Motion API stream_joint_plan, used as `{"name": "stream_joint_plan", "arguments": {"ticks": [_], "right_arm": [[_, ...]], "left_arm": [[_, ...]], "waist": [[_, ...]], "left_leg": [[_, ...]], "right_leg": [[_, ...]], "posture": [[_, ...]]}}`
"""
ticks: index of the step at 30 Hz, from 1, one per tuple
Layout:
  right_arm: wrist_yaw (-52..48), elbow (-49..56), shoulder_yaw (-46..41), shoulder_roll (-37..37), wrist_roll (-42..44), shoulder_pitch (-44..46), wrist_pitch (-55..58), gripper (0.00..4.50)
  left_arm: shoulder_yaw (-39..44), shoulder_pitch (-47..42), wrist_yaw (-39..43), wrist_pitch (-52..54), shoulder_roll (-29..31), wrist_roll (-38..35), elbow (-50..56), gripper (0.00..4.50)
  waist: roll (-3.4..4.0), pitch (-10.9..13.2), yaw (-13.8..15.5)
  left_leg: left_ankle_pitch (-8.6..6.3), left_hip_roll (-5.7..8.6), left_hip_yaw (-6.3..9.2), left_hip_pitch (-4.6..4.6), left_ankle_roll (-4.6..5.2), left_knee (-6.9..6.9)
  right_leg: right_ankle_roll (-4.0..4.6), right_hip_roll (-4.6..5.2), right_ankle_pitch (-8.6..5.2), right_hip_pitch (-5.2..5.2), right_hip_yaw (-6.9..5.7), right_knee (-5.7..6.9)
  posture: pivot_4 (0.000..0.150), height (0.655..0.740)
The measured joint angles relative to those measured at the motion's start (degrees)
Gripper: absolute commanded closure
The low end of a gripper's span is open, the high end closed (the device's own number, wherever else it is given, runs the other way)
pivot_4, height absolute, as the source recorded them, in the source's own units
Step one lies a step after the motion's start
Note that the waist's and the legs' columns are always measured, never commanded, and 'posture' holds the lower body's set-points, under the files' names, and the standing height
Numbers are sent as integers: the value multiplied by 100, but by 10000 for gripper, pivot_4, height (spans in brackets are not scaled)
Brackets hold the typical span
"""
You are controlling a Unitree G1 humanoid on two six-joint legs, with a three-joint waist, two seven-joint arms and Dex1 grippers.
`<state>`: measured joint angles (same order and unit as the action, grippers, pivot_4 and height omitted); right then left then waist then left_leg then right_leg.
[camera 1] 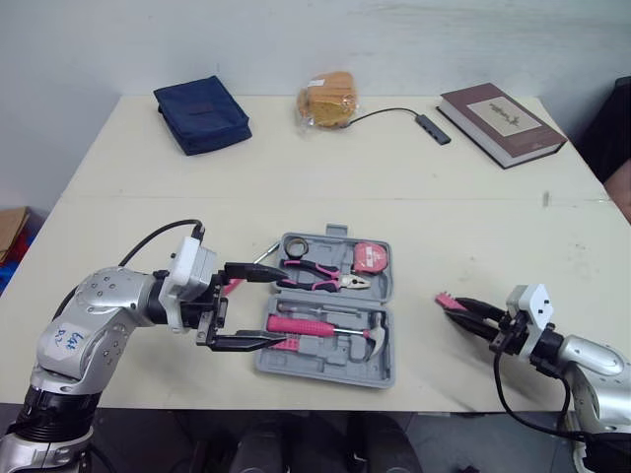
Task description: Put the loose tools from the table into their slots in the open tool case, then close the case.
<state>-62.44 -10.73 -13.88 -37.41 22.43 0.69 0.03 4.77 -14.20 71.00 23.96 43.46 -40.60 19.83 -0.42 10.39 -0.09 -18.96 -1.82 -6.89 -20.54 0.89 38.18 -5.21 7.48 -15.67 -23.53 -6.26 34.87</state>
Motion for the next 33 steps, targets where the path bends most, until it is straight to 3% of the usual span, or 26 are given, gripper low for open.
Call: {"name": "stream_joint_plan", "arguments": {"ticks": [4,9,15,21,33], "right_arm": [[-163,957,159,-223,143,13,272,37418],[74,2564,533,-566,814,492,1907,37418],[81,3960,1744,-1238,1053,1223,3641,37418],[418,4652,2529,-1313,1232,1818,4963,37418],[1098,4551,3520,-872,707,2468,5500,37418]], "left_arm": [[14,24,224,-306,7,23,1,0],[16,30,401,-667,-35,67,82,0],[83,275,364,-713,50,242,-39,0],[221,599,328,-873,56,331,-86,0],[552,1116,414,-1225,179,514,-295,0]], "waist": [[18,10,-16],[18,11,2],[19,11,17],[18,12,8],[16,11,-8]], "left_leg": [[1,-2,-4,-2,-2,-1],[-3,-15,7,-4,-14,-1],[-9,-13,19,-33,-5,4],[-10,-12,24,-67,-4,9],[-11,-6,15,-71,3,12]], "right_leg": [[0,6,0,-7,6,4],[13,4,-6,-9,7,5],[12,7,-6,-20,-7,-12],[11,6,-5,-45,-20,-15],[6,7,-2,-53,-55,-10]], "posture": [[1500,7400],[1500,7400],[1500,7400],[1500,7400],[1500,7400]]}}
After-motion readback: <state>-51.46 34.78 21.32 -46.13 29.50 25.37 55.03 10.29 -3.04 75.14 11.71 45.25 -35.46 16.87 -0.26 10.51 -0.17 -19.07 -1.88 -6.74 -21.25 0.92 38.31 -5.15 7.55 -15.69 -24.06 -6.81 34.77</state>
